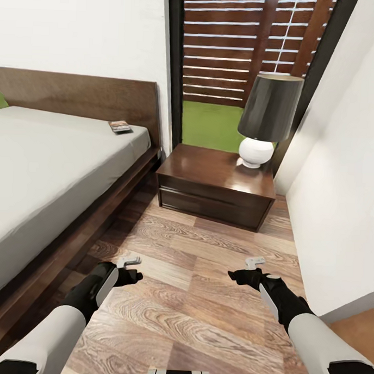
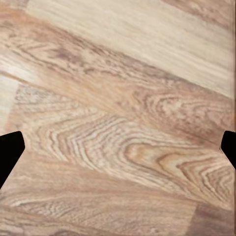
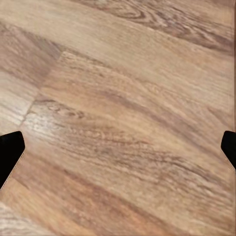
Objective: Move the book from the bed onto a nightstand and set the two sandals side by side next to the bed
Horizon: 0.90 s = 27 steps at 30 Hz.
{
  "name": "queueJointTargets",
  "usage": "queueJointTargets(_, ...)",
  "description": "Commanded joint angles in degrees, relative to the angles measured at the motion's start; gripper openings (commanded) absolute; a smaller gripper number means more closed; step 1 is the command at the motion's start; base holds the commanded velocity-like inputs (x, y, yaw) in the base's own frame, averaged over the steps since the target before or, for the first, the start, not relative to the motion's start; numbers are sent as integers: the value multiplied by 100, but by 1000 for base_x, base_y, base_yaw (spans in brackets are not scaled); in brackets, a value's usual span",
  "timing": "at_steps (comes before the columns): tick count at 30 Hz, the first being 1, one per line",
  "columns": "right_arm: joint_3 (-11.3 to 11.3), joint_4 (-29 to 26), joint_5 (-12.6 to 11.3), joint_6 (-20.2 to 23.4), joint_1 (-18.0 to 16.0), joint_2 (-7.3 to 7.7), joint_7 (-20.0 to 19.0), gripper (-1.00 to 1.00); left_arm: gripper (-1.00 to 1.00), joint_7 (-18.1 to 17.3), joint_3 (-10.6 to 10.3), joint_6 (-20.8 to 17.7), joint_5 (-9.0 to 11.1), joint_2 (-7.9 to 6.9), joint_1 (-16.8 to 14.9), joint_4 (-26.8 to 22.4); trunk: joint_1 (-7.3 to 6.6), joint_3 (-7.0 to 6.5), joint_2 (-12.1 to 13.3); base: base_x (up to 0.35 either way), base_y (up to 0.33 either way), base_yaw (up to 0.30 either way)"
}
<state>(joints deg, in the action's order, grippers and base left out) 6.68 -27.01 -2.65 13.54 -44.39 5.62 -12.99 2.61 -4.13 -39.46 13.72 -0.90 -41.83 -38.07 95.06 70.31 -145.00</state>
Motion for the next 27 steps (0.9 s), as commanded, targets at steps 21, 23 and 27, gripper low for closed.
queueJointTargets(21,-7,20,-51,-88,9,8,-11,100,100,-6,0,44,0,19,0,102,-54,-466,29,4,0,0)
queueJointTargets(23,-7,17,-51,-88,9,8,-11,100,100,-6,0,44,0,19,-1,104,-59,-510,31,85,0,0)
queueJointTargets(27,-9,13,-51,-90,9,9,-11,100,100,-6,0,44,-7,19,0,111,-69,-599,37,155,0,0)
